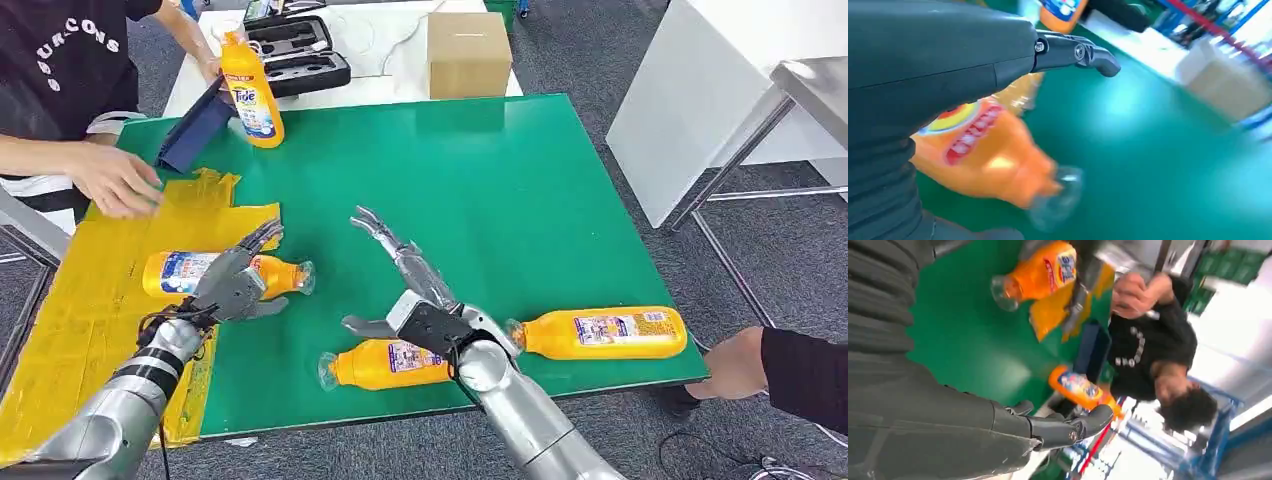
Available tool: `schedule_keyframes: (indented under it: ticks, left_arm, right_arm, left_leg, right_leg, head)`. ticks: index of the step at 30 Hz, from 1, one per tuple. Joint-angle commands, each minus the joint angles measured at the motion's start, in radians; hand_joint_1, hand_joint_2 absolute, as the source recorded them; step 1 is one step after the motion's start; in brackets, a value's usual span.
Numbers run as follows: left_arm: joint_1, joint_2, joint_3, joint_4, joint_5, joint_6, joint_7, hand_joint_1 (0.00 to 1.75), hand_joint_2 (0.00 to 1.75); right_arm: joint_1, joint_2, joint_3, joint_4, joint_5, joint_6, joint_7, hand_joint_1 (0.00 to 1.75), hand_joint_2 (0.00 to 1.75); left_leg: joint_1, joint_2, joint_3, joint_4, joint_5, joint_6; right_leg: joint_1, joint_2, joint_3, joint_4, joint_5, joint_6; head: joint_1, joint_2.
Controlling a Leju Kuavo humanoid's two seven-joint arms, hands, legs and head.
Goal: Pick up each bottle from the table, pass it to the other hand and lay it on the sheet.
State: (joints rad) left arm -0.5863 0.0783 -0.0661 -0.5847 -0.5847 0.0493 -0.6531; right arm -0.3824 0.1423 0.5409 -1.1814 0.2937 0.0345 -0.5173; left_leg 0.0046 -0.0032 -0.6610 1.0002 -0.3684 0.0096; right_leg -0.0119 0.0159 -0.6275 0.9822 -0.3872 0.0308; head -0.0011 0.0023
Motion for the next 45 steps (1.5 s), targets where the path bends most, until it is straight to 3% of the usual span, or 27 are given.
schedule_keyframes:
  ticks: [1, 6, 8, 9, 11, 14, 19, 28, 45]
  left_arm:
    - [0.215, 0.171, -0.267, -0.551, 0.4, -0.197, -0.045, 0.0, 1.75]
    - [0.262, 0.144, -0.176, -0.643, 0.512, -0.267, -0.045, 0.0, 1.75]
    - [0.282, 0.11, -0.106, -0.661, 0.526, -0.291, -0.045, 0.0, 1.75]
    - [0.297, 0.06, -0.007, -0.664, 0.525, -0.317, -0.045, 0.0, 1.75]
    - [0.282, 0.017, 0.071, -0.631, 0.519, -0.329, -0.045, 0.0, 1.75]
    - [0.275, 0.008, 0.084, -0.618, 0.515, -0.329, -0.045, 0.0, 1.75]
    - [0.211, -0.043, 0.188, -0.506, 0.522, -0.349, -0.045, 0.0, 1.75]
    - [0.186, -0.063, 0.198, -0.462, 0.506, -0.375, -0.045, 0.0, 1.75]
    - [0.183, -0.066, 0.197, -0.462, 0.505, -0.379, -0.045, 0.0, 1.75]
  right_arm:
    - [0.004, -0.096, 0.042, -0.019, -0.072, 0.136, -0.037, 0.0, 1.75]
    - [0.021, -0.101, 0.048, -0.008, -0.019, 0.107, -0.002, 0.0, 1.75]
    - [0.022, -0.102, 0.054, 0.006, 0.082, 0.003, 0.033, 0.0, 1.75]
    - [0.017, -0.093, 0.074, 0.033, 0.216, -0.099, 0.083, 0.0, 1.75]
    - [0.011, -0.089, 0.096, 0.061, 0.277, -0.117, 0.111, 0.0, 1.75]
    - [0.01, -0.088, 0.099, 0.065, 0.288, -0.121, 0.115, 0.0, 1.75]
    - [-0.009, -0.102, 0.16, 0.139, 0.452, -0.184, 0.206, 0.0, 1.75]
    - [-0.038, -0.109, 0.207, 0.189, 0.521, -0.167, 0.225, 0.0, 1.75]
    - [-0.038, -0.122, 0.215, 0.185, 0.514, -0.143, 0.215, 0.0, 1.75]
  left_leg:
    - [0.001, 0.003, 0.005, 0.001, -0.004, -0.001]
    - [0.001, 0.0, 0.003, 0.001, -0.003, -0.001]
    - [0.001, 0.001, 0.003, 0.0, -0.003, -0.001]
    - [0.001, 0.001, 0.006, 0.0, -0.004, -0.001]
    - [0.001, 0.001, 0.005, 0.0, -0.004, -0.001]
    - [0.001, 0.0, 0.003, -0.001, -0.002, -0.001]
    - [0.001, -0.002, 0.006, -0.001, -0.003, -0.002]
    - [0.001, -0.001, 0.005, 0.0, -0.003, -0.002]
    - [0.0, -0.001, 0.003, 0.0, -0.002, -0.002]
  right_leg:
    - [0.002, 0.001, 0.005, 0.0, -0.003, -0.002]
    - [0.002, -0.001, 0.003, 0.0, -0.003, -0.002]
    - [0.002, 0.0, 0.003, -0.001, -0.002, -0.001]
    - [0.002, 0.0, 0.005, -0.001, -0.003, -0.001]
    - [0.001, 0.0, 0.005, -0.001, -0.003, -0.001]
    - [0.001, -0.001, 0.003, -0.001, -0.002, -0.001]
    - [0.001, -0.003, 0.007, -0.001, -0.003, -0.002]
    - [0.001, -0.003, 0.005, 0.0, -0.003, -0.001]
    - [0.001, -0.002, 0.003, 0.0, -0.002, -0.001]
  head:
    - [0.0, 0.0]
    - [0.0, 0.0]
    - [0.0, 0.0]
    - [0.0, 0.0]
    - [0.0, 0.0]
    - [0.0, 0.0]
    - [0.0, 0.0]
    - [-0.001, 0.0]
    - [-0.001, 0.0]
